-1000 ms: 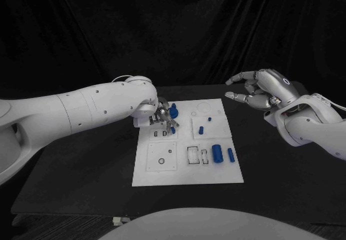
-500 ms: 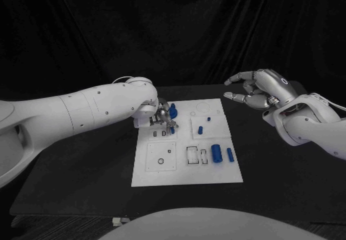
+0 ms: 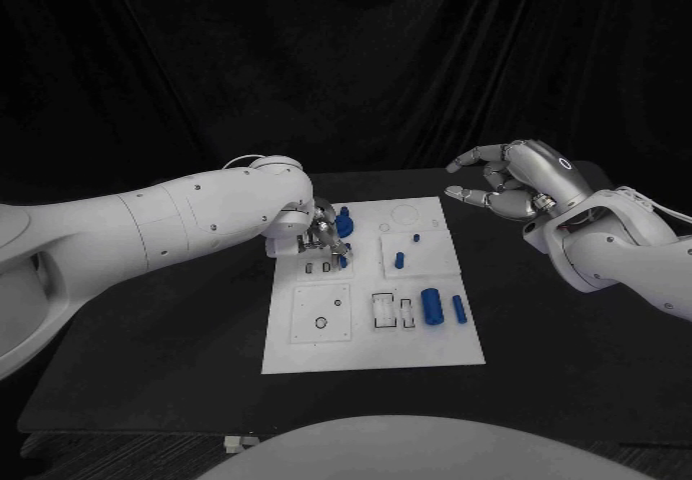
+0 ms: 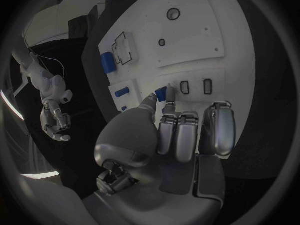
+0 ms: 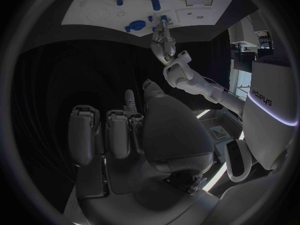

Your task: Assemble the parts on the task board

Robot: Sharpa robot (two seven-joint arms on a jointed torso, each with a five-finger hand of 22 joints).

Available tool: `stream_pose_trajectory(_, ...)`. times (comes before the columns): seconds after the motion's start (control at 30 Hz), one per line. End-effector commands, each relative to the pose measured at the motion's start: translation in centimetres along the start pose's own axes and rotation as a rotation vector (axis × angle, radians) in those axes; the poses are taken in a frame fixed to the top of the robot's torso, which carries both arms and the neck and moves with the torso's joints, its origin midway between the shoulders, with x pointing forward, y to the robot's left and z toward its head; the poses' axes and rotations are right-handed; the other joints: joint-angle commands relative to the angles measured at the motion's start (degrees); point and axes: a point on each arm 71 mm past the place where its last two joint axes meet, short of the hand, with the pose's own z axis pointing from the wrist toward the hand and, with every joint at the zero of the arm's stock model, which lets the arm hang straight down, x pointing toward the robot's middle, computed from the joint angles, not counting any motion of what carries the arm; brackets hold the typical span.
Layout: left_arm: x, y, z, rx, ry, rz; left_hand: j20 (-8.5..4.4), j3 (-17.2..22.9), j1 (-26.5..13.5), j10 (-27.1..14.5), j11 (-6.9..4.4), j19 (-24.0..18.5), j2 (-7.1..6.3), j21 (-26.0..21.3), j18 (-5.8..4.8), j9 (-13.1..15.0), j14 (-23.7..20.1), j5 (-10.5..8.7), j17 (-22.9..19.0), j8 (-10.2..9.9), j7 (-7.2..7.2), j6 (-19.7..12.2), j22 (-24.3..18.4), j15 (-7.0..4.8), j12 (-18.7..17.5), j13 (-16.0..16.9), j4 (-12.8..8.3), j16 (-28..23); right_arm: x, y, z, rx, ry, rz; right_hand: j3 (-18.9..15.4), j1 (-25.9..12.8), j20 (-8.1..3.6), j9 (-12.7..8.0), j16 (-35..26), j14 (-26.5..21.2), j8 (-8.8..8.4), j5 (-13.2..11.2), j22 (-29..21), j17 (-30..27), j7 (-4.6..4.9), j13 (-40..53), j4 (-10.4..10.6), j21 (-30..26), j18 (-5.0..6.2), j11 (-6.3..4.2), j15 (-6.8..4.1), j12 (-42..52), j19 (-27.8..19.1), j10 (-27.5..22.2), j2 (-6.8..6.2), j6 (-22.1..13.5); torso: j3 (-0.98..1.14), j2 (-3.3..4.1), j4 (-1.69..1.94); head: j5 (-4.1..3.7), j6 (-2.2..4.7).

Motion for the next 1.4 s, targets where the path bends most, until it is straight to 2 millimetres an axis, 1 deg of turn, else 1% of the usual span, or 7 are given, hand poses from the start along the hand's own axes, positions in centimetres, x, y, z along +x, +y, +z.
stream_pose_trajectory(0.03, 0.2, -0.3, 0.1, 0.025, 0.015, 0.007, -0.03, 1.8, 1.2, 6.0, -0.53, -0.4, -0.24, -0.4, -0.01, 0.4, 6.0, 0.84, 15.1, -0.5, -0.08, 0.5, 5.2, 0.09, -0.1, 14.9, -1.1, 0.2, 0.1, -0.1, -0.1, 0.017, 0.008, -0.001, -0.1, 0.3, 0.31, -0.1, -0.2, 4.4, 0.39, 0.4, 12.6, 5.0, 0.43, 15.1, -0.3, -0.3, -0.77, 0.60, 0.44, 0.2, 3.0, 6.0, 0.58, 0.0, 0.04, 0.00, 0.02, -0.04, 0.01)
stream_pose_trajectory(0.27, 0.2, -0.4, 0.0, 0.041, 0.013, 0.005, -0.29, 8.9, 1.3, 6.0, -0.79, -0.5, -2.33, -0.7, 0.02, 2.8, 6.0, 4.52, 15.1, -0.8, -0.31, 1.0, 5.4, -0.16, -0.1, 14.9, -4.9, 0.2, 0.2, -0.2, -0.2, 0.020, 0.011, 0.000, 0.0, 0.5, 0.35, -0.1, -0.2, 4.4, 0.47, 0.6, 12.5, 5.0, 0.50, 15.1, -0.4, -0.3, -0.76, 0.66, 0.49, 0.2, 3.0, 6.0, 0.64, 0.2, 0.04, 0.01, 0.02, -0.08, 0.01)
stream_pose_trajectory(0.43, 0.2, -0.3, 0.0, 0.048, 0.013, 0.004, -0.34, 14.8, -0.8, 6.0, -0.80, -0.4, -4.30, -0.9, 0.02, 4.8, 6.0, 5.44, 15.1, -0.8, -0.31, 1.0, 5.7, -0.18, -0.1, 14.9, -6.8, 0.2, 0.3, -0.2, -0.3, 0.023, 0.013, 0.000, 0.0, 0.5, 0.36, -0.1, -0.2, 4.4, 0.52, 0.6, 12.5, 5.0, 0.53, 15.1, -0.5, -0.3, -0.75, 0.68, 0.51, 0.2, 3.0, 6.0, 0.67, 0.3, 0.07, -0.01, -0.01, -0.04, 0.01)
stream_pose_trajectory(0.47, 0.2, -0.3, 0.0, 0.049, 0.013, 0.004, -0.37, 18.0, -2.3, 6.0, -0.80, -0.3, -5.31, -1.0, 0.02, 5.9, 6.0, 5.67, 15.1, -0.7, -0.33, 1.0, 5.9, -0.19, -0.1, 14.9, -7.7, 0.2, 0.3, -0.2, -0.3, 0.024, 0.014, 0.000, 0.0, 0.5, 0.36, -0.1, -0.2, 4.4, 0.52, 0.6, 12.5, 5.0, 0.53, 15.1, -0.5, -0.3, -0.75, 0.68, 0.51, 0.2, 3.0, 6.0, 0.67, 0.3, 0.06, -0.01, -0.01, -0.02, 0.01)
stream_pose_trajectory(0.7, 0.2, -0.1, -0.1, 0.050, 0.005, -0.004, -0.42, 25.6, -5.3, 6.0, -0.90, -0.1, -7.48, -1.2, -0.01, 8.6, 6.0, 7.62, 15.1, -0.3, -0.31, 1.2, 6.3, -0.28, -0.1, 14.9, -10.1, 0.2, 0.4, -0.3, -0.3, 0.029, 0.018, 0.005, 0.0, 0.6, 0.39, -0.2, -0.3, 4.3, 0.60, 0.7, 12.5, 4.9, 0.56, 15.1, -0.5, -0.3, -0.76, 0.71, 0.54, 0.2, 3.0, 6.0, 0.71, 0.4, 0.04, -0.08, 0.02, 0.12, 0.01)
stream_pose_trajectory(0.9, 0.1, 0.7, -0.3, 0.034, -0.009, -0.018, -0.54, 28.5, -6.7, 6.0, -1.08, 0.3, -8.42, -1.1, -0.08, 10.0, 6.0, 8.54, 15.1, 0.2, -0.49, 1.7, 6.7, -0.45, -0.1, 14.9, -11.1, 0.2, 0.5, -0.4, -0.3, 0.034, 0.023, 0.007, 0.0, 0.7, 0.41, -0.2, -0.3, 4.3, 0.67, 0.7, 12.5, 4.9, 0.60, 15.1, -0.6, -0.4, -0.74, 0.75, 0.57, 0.2, 3.0, 6.0, 0.75, 0.5, 0.03, -0.07, 0.05, 0.27, 0.01)
stream_pose_trajectory(1.4, -0.1, 3.0, -1.6, 0.010, -0.072, -0.072, -0.78, 30.2, -8.5, 6.0, -1.30, 0.7, -9.08, -1.1, -0.13, 10.8, 6.0, 8.12, 15.1, 0.3, -0.65, 1.9, 6.9, -0.71, -0.1, 14.9, -11.1, 0.2, 0.7, -0.5, -0.3, 0.045, 0.032, 0.008, 0.0, 0.7, 0.43, -0.2, -0.3, 4.3, 0.72, 0.8, 12.5, 4.7, 0.63, 15.1, -0.6, -0.5, -0.71, 0.77, 0.59, 0.2, 3.0, 6.0, 0.79, 0.6, 0.04, -0.20, 0.13, 0.56, 0.01)
